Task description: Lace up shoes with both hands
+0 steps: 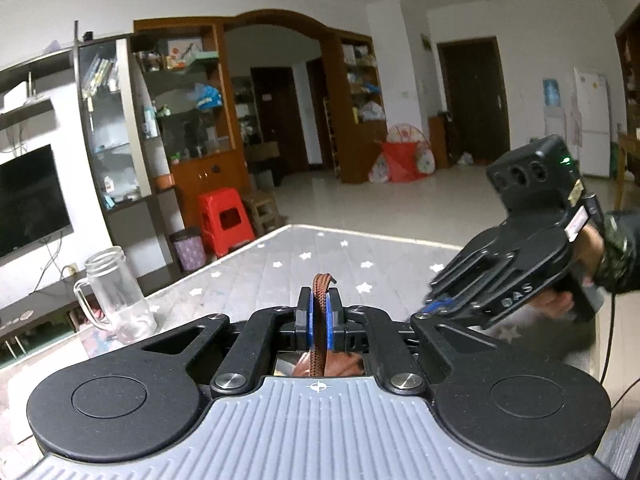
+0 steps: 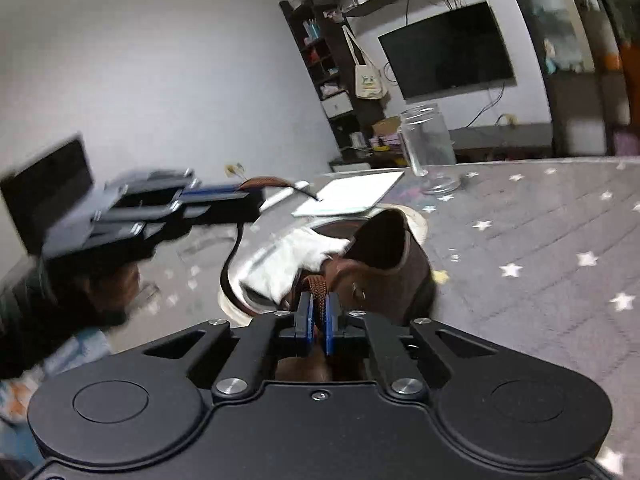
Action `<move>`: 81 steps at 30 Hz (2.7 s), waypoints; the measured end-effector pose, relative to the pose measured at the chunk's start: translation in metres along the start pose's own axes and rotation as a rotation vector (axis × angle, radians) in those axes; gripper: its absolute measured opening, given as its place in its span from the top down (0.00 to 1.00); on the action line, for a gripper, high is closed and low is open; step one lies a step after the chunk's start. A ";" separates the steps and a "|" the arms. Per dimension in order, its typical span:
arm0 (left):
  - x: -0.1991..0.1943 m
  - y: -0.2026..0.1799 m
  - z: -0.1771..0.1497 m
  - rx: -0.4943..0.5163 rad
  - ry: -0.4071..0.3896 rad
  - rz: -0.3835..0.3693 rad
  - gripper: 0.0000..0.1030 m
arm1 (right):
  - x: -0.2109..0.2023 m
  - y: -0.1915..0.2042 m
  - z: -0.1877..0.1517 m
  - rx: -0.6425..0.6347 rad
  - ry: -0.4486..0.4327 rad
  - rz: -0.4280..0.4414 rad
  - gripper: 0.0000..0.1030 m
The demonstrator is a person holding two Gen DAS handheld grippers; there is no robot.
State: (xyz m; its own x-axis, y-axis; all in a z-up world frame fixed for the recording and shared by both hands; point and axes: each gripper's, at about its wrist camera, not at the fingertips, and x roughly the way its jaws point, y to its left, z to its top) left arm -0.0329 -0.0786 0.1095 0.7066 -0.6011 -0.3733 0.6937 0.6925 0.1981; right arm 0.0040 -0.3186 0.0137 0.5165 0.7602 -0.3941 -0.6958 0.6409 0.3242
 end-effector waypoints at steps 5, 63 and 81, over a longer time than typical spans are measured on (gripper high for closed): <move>0.017 -0.002 -0.007 0.075 0.102 0.012 0.94 | -0.004 -0.008 -0.019 0.016 0.065 -0.043 0.93; 0.027 -0.007 -0.017 0.119 0.105 -0.036 0.93 | 0.058 0.059 -0.005 -0.206 -0.093 -0.406 0.63; 0.033 0.004 -0.025 0.073 0.037 -0.136 0.93 | 0.050 0.061 -0.014 -0.196 -0.078 -0.503 0.57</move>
State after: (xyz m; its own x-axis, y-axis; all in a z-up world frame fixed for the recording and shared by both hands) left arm -0.0107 -0.0860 0.0752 0.6011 -0.6709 -0.4343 0.7917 0.5742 0.2086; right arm -0.0197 -0.2425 0.0015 0.8399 0.3753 -0.3921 -0.4296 0.9012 -0.0576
